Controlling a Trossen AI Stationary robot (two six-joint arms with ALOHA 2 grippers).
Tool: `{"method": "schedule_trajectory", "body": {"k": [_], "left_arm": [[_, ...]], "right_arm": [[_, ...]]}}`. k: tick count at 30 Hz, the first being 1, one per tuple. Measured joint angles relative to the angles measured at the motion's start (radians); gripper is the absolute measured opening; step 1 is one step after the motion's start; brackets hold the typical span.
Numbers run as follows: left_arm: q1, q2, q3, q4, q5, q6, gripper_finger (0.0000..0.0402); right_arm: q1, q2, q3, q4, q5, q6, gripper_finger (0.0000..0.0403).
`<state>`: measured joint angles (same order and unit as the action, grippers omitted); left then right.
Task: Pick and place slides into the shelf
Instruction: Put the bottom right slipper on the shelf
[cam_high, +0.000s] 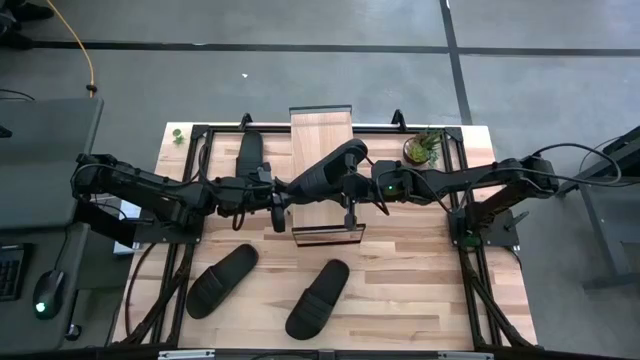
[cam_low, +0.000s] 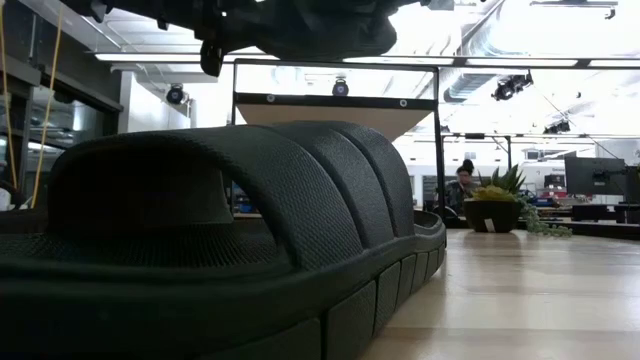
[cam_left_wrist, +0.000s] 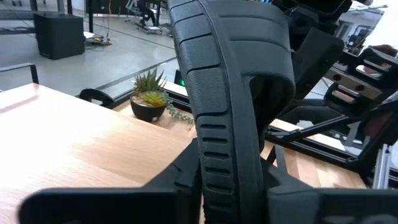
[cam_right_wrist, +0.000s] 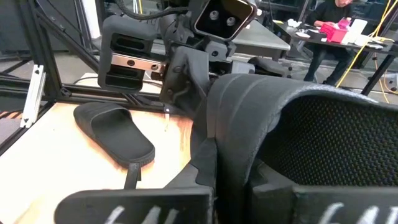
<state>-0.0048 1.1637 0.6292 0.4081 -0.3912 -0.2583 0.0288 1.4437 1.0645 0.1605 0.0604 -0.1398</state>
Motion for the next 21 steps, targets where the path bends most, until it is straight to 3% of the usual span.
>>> {"method": "schedule_trajectory", "body": {"k": [3, 8, 13, 21], "left_arm": [[0.0, 0.0, 0.0, -0.005, 0.001, 0.01, 0.0025], [0.0, 0.0, 0.0, -0.01, 0.005, 0.015, 0.0027], [0.0, -0.002, 0.0, -0.018, 0.005, 0.016, 0.0046], [0.0, -0.003, 0.0, -0.031, 0.006, 0.012, 0.0025]], "right_arm": [[0.0, 0.0, 0.0, -0.009, 0.01, 0.0, 0.0001], [-0.002, 0.0, 0.0, -0.03, 0.009, -0.008, 0.0019], [-0.001, 0.0, 0.0, -0.054, 0.007, -0.033, 0.006], [-0.001, -0.001, 0.0, -0.07, 0.053, -0.106, 0.0131]]}}
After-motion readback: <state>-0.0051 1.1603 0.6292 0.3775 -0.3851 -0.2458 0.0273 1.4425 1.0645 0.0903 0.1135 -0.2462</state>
